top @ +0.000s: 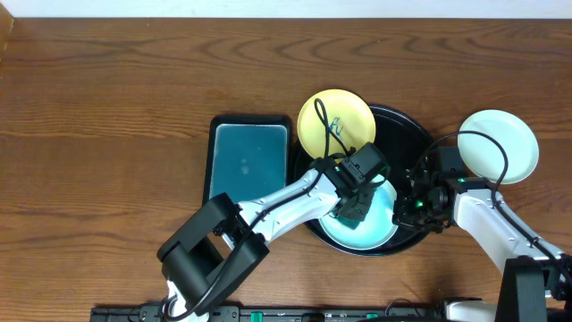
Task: Clean dirty plates on tray and stack at the side
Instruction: 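Move the sponge with the left gripper back to the blue tray, then rub the green sponge in the blue tray water with the left gripper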
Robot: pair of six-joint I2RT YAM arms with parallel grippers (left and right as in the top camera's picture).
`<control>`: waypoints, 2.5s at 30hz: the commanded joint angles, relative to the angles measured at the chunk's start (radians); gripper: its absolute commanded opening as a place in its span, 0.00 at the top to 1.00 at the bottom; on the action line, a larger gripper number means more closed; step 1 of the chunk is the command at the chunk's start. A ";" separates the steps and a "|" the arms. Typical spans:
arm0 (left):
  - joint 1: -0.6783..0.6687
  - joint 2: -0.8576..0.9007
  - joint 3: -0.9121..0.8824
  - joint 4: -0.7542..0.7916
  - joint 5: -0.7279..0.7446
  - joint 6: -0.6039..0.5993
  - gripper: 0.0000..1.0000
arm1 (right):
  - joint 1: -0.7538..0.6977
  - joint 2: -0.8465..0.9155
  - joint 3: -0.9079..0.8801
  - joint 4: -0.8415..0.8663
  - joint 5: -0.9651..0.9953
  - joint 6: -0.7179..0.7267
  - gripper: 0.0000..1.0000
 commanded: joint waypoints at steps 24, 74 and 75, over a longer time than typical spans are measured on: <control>0.465 -0.325 -0.034 -0.225 0.112 0.315 0.93 | 0.011 0.035 -0.041 -0.008 0.093 -0.002 0.99; 0.630 -0.254 -0.057 -0.253 -0.050 0.224 0.92 | 0.011 0.035 -0.041 -0.013 0.093 -0.002 0.99; 0.630 -0.249 -0.061 -0.251 -0.050 0.223 0.92 | 0.011 0.035 -0.041 -0.013 0.093 -0.002 0.99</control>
